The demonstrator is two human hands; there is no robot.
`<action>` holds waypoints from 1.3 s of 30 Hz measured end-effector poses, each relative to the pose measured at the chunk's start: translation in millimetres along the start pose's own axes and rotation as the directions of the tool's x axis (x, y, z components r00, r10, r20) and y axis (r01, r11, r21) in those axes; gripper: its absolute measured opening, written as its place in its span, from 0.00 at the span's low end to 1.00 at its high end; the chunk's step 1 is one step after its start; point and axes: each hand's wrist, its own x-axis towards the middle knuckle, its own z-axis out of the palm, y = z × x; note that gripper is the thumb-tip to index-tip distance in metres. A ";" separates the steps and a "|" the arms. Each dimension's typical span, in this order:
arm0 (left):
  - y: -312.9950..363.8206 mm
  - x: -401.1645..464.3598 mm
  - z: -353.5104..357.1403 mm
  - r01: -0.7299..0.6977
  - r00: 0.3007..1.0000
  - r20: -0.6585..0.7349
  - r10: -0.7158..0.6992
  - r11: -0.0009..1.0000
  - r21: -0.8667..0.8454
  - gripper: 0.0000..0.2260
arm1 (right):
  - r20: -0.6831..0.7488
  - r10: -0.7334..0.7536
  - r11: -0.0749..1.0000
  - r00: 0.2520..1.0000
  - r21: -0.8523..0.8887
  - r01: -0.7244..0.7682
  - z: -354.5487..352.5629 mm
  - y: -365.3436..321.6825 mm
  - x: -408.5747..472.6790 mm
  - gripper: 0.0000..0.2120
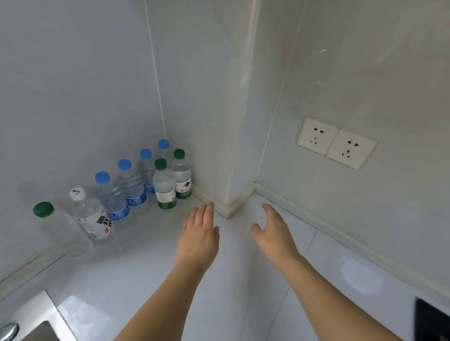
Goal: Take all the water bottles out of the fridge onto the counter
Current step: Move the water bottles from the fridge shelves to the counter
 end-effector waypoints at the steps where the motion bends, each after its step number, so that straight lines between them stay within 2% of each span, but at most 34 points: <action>1: 5.7 -2.5 3.8 -0.030 0.999 0.024 0.030 0.999 0.013 0.26 | -0.008 0.007 1.000 1.000 -0.021 -0.008 -6.4 7.3 -6.5 0.29; 5: 47.1 -5.6 26.4 -0.194 0.972 0.140 0.188 0.980 0.030 0.25 | -0.073 0.109 0.991 0.991 -0.064 -0.114 -41.4 51.2 -37.0 0.28; 10: 120.4 -18.8 48.5 -0.362 0.910 0.217 0.353 0.932 0.003 0.25 | -0.154 0.223 0.967 0.963 -0.087 -0.238 -90.8 110.1 -86.7 0.27; 14: 190.1 -45.2 57.1 -0.510 0.830 0.248 0.500 0.860 -0.029 0.25 | -0.262 0.294 0.948 0.919 -0.046 -0.316 -136.0 148.4 -138.7 0.26; 18: 260.3 -72.1 63.7 -0.629 0.746 0.246 0.619 0.776 -0.045 0.24 | -0.371 0.299 0.946 0.879 -0.008 -0.325 -178.8 172.5 -197.1 0.26; 22: 348.8 -133.2 68.7 -0.779 0.587 0.251 0.769 0.622 -0.083 0.23 | -0.490 0.393 0.910 0.778 0.083 -0.407 -224.2 213.0 -288.0 0.26; 26: 413.8 -188.8 72.4 -0.867 0.451 0.242 0.859 0.486 -0.111 0.23 | -0.567 0.455 0.873 0.686 0.135 -0.468 -255.2 246.6 -369.2 0.28; 28: 453.2 -229.6 74.6 -0.911 0.358 0.232 0.904 0.393 -0.126 0.23 | -0.615 0.488 0.847 0.620 0.163 -0.505 -269.5 265.2 -423.4 0.27; 33: 540.1 -336.7 69.4 -0.962 0.157 0.132 0.979 0.182 -0.205 0.22 | -0.683 0.586 0.764 0.436 0.288 -0.577 -294.7 305.0 -547.2 0.24; 39: 630.7 -461.0 57.2 -0.957 -0.065 0.000 0.998 -0.062 -0.282 0.21 | -0.770 0.583 0.693 0.257 0.307 -0.652 -317.3 337.2 -690.8 0.27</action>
